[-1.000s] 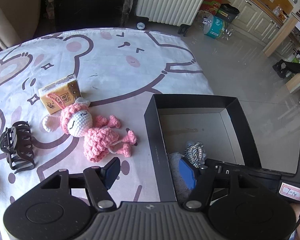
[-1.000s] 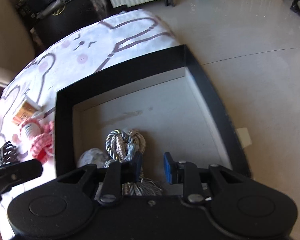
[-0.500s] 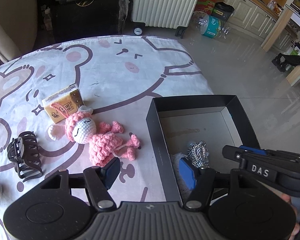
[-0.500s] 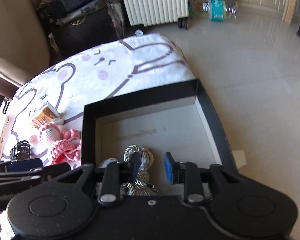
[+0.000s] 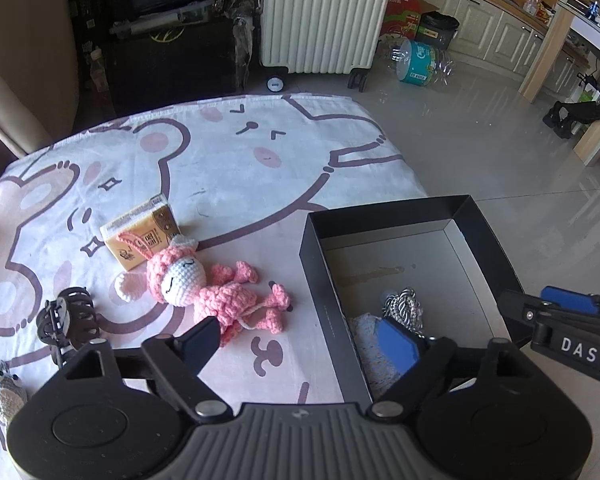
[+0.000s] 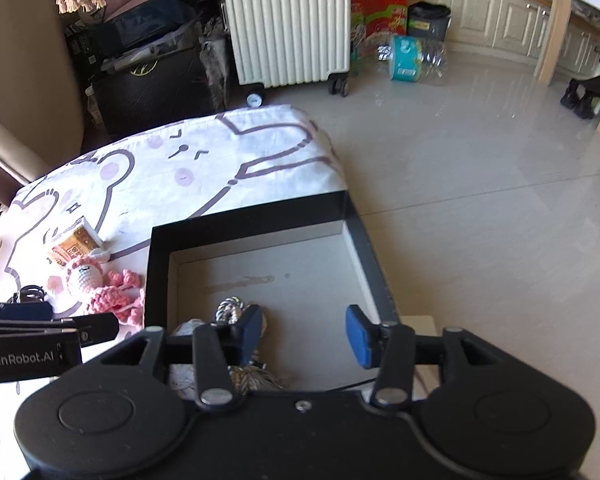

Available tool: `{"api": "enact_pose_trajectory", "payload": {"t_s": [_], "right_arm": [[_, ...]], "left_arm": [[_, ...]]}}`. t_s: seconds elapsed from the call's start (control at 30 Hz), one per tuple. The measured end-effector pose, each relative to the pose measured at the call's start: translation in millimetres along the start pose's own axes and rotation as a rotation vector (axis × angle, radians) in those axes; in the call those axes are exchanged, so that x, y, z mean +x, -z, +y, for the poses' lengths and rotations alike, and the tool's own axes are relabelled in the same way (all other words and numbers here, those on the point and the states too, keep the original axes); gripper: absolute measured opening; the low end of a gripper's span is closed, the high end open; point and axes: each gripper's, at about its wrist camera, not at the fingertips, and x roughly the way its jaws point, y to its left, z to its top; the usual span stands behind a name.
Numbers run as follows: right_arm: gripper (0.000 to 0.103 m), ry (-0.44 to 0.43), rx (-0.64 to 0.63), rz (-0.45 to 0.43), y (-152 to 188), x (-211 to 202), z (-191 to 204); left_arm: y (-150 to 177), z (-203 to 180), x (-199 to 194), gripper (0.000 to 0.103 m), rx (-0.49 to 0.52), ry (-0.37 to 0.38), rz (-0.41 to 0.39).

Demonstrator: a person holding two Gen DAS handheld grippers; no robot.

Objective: Organize objects
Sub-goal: 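Lower the braided rope into the black box and open the right tool, then withdraw both tools from the black box toward the bed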

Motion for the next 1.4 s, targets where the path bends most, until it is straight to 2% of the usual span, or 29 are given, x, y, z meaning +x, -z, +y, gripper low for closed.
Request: {"api": "enact_pose_trajectory", "payload": {"t_s": [0.17, 0.3, 0.77, 0.87, 1.4], "right_arm": [[0.064, 0.031, 0.002, -0.024, 3.6, -11.8, -2.9], [0.07, 0.053, 0.01, -0.037, 7.9, -20.0, -5.3], [0.103, 0.132, 0.01, -0.085, 20.6, -31.3, -11.6], [0.103, 0.159, 0.016, -0.09, 22.9, -30.5, -15.7], [0.103, 0.152, 0.015, -0.098, 25.3, -31.8, -16.4]], "left_arm": [[2.0, 1.8, -7.2, 0.098, 0.02, -0.021, -0.031], [3.7, 5.2, -12.1, 0.102, 0.035, -0.044, -0.053], [10.6, 15.0, -24.2, 0.103, 0.055, -0.06, -0.084], [11.2, 16.1, -24.8, 0.103, 0.057, -0.059, -0.089], [13.4, 17.0, -24.7, 0.103, 0.079, -0.046, -0.105]]}}
